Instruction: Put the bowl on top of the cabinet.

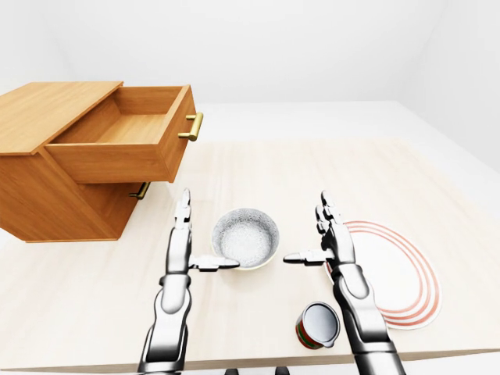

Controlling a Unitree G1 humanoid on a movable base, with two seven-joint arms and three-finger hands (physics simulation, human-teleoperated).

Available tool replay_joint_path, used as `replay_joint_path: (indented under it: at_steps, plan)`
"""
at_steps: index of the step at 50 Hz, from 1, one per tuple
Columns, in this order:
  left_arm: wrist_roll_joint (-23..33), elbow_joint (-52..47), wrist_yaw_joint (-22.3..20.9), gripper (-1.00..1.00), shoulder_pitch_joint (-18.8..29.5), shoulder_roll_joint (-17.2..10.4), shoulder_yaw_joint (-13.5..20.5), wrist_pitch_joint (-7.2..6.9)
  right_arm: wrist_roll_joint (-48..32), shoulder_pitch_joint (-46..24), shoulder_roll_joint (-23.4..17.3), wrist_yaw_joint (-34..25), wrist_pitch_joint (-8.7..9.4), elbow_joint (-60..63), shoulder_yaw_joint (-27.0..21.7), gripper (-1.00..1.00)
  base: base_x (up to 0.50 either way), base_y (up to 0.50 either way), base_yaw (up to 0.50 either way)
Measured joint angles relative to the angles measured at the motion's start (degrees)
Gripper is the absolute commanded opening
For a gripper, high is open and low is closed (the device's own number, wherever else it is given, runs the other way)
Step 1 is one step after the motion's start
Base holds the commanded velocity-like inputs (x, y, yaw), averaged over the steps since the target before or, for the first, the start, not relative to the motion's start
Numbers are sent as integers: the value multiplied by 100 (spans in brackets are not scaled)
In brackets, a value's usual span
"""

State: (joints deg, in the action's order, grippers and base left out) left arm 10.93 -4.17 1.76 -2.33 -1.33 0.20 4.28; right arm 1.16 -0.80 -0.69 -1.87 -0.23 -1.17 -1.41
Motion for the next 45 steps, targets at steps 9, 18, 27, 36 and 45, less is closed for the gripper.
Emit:
replay_joint_path:
  at_steps: [9, 18, 27, 36, 45]
  plan:
    - [944, 256, 622, 100, -78, 19, -192, 72, 1, -9, -2, 18, -4, -28, -3, 100, 0, 0, 0]
    - [1727, 294, 1191, 100, -297, 25, -394, 72, 14, -19, -8, 25, -20, -64, -19, 100, 0, 0, 0]
    - [2224, 239, 1559, 100, -475, 10, -476, 72, 4, -30, -3, 36, -33, -98, -8, 100, 0, 0, 0]
    - [2938, 319, 2142, 100, -566, -4, -619, 72, 6, -35, -3, 34, -43, -113, -6, 100, 0, 0, 0]
    - [3652, 533, 2806, 100, -533, -20, -791, 72, 8, -23, -3, 30, -42, -90, -5, 100, 0, 0, 0]
